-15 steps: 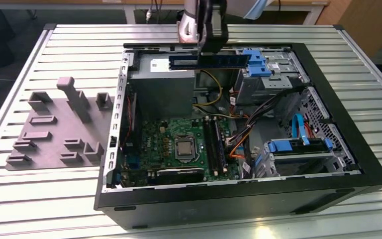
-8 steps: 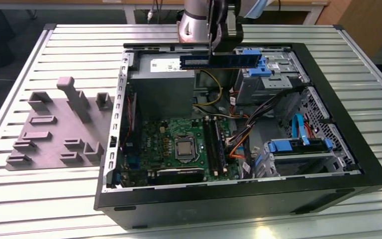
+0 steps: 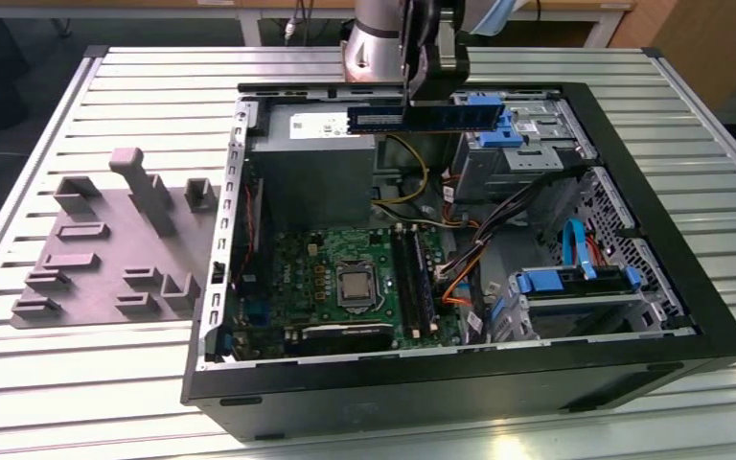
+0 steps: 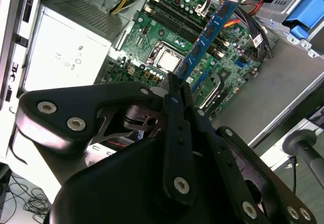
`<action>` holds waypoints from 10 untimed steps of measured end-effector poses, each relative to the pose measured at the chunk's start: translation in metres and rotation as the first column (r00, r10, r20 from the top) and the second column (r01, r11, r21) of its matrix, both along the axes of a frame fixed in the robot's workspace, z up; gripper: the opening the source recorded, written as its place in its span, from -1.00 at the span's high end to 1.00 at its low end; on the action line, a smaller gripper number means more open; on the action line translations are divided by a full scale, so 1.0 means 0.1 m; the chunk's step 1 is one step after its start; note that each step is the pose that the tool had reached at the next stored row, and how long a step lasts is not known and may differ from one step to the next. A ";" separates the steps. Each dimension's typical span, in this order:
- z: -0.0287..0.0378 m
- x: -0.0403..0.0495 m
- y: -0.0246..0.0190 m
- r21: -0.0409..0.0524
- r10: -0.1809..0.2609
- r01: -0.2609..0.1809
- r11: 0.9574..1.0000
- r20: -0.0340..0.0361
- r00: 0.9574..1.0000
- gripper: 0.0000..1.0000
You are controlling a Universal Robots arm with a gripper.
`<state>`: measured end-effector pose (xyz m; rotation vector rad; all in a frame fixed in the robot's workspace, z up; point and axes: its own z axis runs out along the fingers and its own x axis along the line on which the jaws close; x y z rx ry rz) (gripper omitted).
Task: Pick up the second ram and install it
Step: 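Insert the second ram into the second slot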
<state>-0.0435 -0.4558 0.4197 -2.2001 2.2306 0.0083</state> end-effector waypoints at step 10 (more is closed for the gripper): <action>-0.001 0.000 0.000 0.000 -0.015 0.015 1.000 0.000 1.000 0.72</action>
